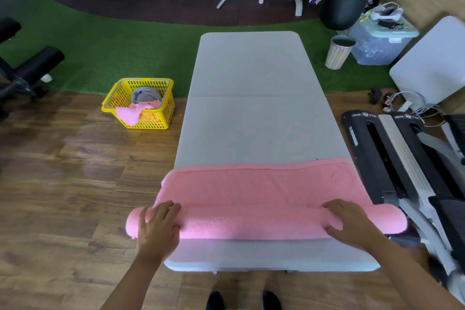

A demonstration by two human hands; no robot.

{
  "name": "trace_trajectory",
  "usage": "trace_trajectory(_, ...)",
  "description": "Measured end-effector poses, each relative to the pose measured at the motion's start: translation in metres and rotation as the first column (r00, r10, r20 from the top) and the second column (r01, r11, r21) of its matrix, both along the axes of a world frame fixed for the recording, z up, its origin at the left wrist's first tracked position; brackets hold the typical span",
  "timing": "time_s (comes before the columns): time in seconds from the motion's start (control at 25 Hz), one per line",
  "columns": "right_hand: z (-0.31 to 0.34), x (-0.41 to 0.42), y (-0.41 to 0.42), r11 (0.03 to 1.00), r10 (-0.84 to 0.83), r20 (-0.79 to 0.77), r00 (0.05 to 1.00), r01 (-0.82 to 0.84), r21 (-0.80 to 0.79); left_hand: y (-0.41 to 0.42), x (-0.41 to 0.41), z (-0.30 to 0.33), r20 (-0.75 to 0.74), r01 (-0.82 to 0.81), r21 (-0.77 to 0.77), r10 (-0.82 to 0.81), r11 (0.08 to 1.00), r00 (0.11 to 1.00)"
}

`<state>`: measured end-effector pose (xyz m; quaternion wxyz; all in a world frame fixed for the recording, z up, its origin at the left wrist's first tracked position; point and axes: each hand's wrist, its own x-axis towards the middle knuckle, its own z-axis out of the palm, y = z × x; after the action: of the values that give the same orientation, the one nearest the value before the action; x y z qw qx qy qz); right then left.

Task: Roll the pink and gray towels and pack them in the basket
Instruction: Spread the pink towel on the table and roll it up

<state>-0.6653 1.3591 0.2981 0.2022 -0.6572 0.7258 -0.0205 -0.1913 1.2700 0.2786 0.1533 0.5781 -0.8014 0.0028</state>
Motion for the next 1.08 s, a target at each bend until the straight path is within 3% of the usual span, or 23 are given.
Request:
trace_trajectory(0.12,0.000,-0.007,0.009,0.997,-0.079,-0.123,0.989,0.077,-0.018,0.002,-0.007,-0.007,-0.019,0.008,-0.039,-0.009,0.999,1.000)
trace_trajectory(0.32,0.000,0.003,0.008,0.993,-0.105,-0.101,0.989,0.111,0.051,0.007,-0.004,-0.009,0.038,0.026,0.045,-0.028,0.999,0.999)
trace_trajectory(0.56,0.001,-0.017,0.024,0.995,0.095,-0.040,0.995,-0.096,-0.026,0.009,0.003,-0.006,0.051,0.017,0.079,-0.021,0.997,0.998)
trace_trajectory(0.76,-0.003,-0.026,0.039,0.997,0.074,-0.144,0.987,-0.073,0.014,0.008,0.007,-0.009,0.032,0.007,0.036,-0.008,0.999,0.999)
trace_trajectory(0.88,0.002,-0.022,0.030,0.992,0.068,-0.088,0.994,-0.058,0.111,0.006,0.013,-0.008,0.044,0.019,0.027,-0.020,0.999,0.999)
trace_trajectory(0.96,0.007,-0.021,0.022,0.999,-0.005,0.009,1.000,0.004,0.037,0.004,0.007,-0.006,0.065,0.002,0.028,-0.004,1.000,0.998)
trace_trajectory(1.08,0.002,-0.020,0.023,0.974,-0.039,0.013,0.999,0.041,-0.222,0.008,-0.005,-0.008,0.071,0.045,-0.005,-0.045,0.999,0.996)
